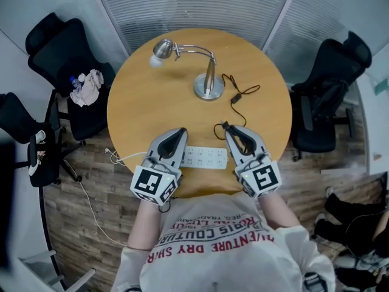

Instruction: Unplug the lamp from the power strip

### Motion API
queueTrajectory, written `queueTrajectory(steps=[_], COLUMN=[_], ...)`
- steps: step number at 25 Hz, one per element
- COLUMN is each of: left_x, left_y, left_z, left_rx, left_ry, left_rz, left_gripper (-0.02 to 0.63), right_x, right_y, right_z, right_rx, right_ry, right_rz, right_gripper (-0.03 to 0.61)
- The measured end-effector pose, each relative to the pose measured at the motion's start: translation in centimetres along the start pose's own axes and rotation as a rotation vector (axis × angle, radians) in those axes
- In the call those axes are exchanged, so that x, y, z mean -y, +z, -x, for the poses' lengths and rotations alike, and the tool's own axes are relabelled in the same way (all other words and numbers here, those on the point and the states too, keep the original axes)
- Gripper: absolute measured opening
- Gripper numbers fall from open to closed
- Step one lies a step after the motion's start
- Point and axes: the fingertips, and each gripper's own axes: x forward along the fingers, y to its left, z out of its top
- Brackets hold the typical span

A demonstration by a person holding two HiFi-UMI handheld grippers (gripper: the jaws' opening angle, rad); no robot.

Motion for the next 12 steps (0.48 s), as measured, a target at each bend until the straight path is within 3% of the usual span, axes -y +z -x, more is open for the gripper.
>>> queueTrajectory(steps=[12], left_x=[-0.1], left_y=[-1.1], left_z=[-0.2], left_rx=[-0.034], left_ry=[-0.006], left_rz=[0.027], left_gripper=[0.029], right_x=[-0.2], right_y=[-0.6], right_z=[-0.1], right_rx=[-0.026], right_ry=[-0.013], right_rz=[0.006], right_gripper=[0.072])
